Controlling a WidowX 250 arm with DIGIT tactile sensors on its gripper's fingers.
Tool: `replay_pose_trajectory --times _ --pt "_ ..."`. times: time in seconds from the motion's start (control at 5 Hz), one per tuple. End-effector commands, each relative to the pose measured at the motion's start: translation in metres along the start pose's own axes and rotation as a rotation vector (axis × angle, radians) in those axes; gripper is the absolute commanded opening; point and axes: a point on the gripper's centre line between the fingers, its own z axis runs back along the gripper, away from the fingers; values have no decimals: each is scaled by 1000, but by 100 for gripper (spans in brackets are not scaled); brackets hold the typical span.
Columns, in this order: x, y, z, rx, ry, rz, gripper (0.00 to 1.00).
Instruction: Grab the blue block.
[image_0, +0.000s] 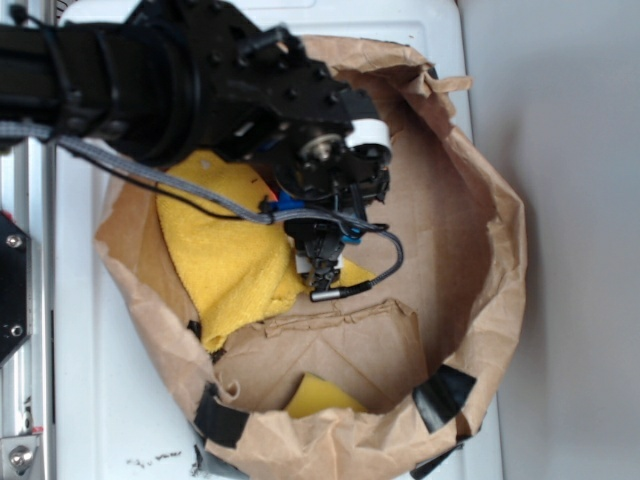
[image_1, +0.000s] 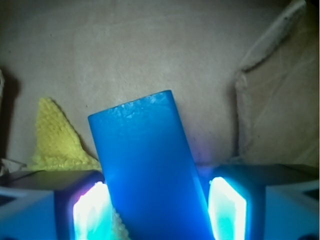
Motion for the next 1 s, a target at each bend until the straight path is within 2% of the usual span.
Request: replay_pose_trajectory --times 0.0,0.2,0.4,0.8 --pt "21 -7 56 -93 -29 9 0" --pt "19 -6 72 -113 -4 0 0" --pt "16 -4 79 -73 -33 21 0" --pt "9 -4 90 -70 -42 16 0"
